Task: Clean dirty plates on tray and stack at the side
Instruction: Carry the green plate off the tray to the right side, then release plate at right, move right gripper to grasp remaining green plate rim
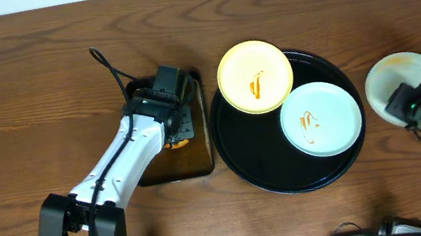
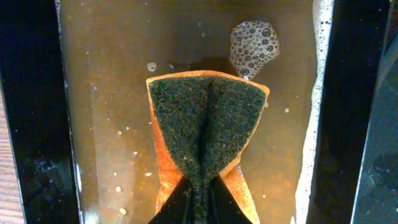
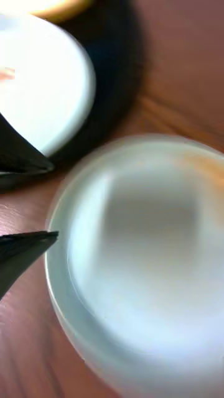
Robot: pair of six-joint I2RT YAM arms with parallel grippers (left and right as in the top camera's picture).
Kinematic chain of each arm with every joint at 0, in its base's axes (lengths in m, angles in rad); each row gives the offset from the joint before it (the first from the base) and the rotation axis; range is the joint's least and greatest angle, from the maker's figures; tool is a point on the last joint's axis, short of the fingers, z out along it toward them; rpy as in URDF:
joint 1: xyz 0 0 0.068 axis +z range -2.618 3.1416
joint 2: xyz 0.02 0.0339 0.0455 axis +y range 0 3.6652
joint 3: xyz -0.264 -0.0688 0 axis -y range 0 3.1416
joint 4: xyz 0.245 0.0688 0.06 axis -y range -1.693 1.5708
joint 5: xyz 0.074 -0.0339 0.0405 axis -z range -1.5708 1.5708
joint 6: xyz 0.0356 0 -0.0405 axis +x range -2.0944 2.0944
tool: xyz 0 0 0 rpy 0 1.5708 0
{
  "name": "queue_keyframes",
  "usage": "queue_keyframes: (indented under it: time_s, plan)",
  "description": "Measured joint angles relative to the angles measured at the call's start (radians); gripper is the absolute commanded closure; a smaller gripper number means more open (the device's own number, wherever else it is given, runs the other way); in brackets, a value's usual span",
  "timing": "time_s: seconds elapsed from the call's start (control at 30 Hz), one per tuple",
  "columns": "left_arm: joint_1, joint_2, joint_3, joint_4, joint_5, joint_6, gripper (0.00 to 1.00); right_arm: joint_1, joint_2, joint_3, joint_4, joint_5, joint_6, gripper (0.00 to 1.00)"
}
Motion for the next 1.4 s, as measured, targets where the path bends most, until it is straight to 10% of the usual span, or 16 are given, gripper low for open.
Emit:
queue_keyframes:
  time_s: [0.67, 1.1, 1.4]
  plan:
    - [0.0, 0.0, 0.0, -0.003, 0.0, 0.0, 0.91, 0.084, 0.0, -0.168, -0.134, -0.168, -0.018, 0.64]
    - [0.0, 0.0, 0.0, -0.003, 0.0, 0.0, 0.91, 0.085, 0.0, -0.199, -0.119, -0.186, -0.003, 0.96]
    - [0.0, 0.0, 0.0, -0.003, 0.0, 0.0, 0.91, 0.197, 0.0, -0.2, -0.128, -0.193, 0.004, 0.99]
